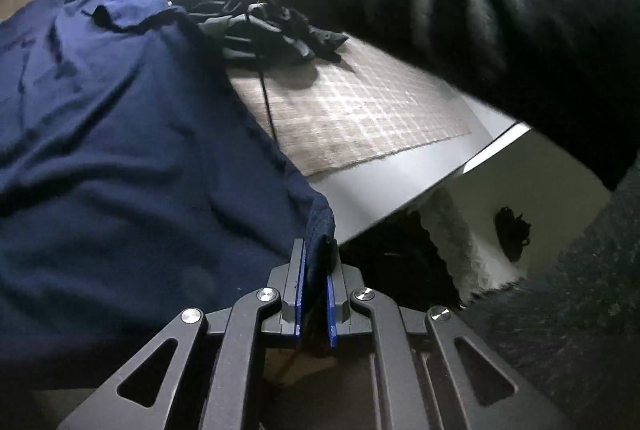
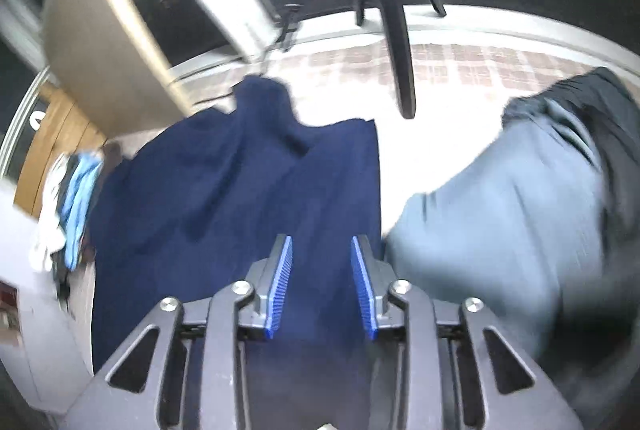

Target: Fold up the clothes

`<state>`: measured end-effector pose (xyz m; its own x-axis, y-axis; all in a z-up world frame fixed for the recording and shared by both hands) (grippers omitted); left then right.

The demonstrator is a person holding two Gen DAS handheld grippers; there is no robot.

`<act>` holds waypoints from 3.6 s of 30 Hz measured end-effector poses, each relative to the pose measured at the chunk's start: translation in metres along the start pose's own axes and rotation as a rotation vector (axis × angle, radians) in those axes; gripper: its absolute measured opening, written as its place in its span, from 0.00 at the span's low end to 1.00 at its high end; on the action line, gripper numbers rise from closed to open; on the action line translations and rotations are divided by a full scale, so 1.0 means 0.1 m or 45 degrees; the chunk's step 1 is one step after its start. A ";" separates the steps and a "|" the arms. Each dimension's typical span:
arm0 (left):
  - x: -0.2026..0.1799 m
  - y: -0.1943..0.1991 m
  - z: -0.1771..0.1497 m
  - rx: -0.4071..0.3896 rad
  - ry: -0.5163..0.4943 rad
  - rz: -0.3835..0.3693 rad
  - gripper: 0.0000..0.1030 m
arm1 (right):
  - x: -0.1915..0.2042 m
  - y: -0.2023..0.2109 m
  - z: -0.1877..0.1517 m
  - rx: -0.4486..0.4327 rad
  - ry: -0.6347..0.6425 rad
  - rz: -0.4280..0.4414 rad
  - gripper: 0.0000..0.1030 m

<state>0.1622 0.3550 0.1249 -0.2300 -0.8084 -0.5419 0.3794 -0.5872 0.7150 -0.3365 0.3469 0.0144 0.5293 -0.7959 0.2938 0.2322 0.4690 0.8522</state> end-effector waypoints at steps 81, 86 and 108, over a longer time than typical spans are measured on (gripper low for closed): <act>1.25 1.28 -0.64 -0.470 0.630 0.101 0.05 | 1.24 0.09 -0.23 0.080 0.191 -0.117 0.05; 1.63 1.21 -0.85 -0.451 0.739 0.206 0.05 | 1.82 -0.53 -0.20 0.194 0.418 -0.238 0.07; 1.98 1.09 -0.63 -0.086 0.378 0.397 0.34 | 1.45 0.64 -1.66 0.087 0.245 0.050 0.28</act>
<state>0.2149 0.1340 0.0678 0.1690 -0.8938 -0.4155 0.4500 -0.3051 0.8393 -0.1092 0.3251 0.0394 0.6847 -0.6866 0.2445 0.1562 0.4660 0.8709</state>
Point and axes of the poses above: each gripper's, at about its wrist camera, not at the fingertips, and y roughly against the way its jaws point, x to its left, z to its top, the point moved 4 cm from there along -y, roughly the way its jaws point, and after that the axes turned 6 degrees about y, right-handed, at the moved point
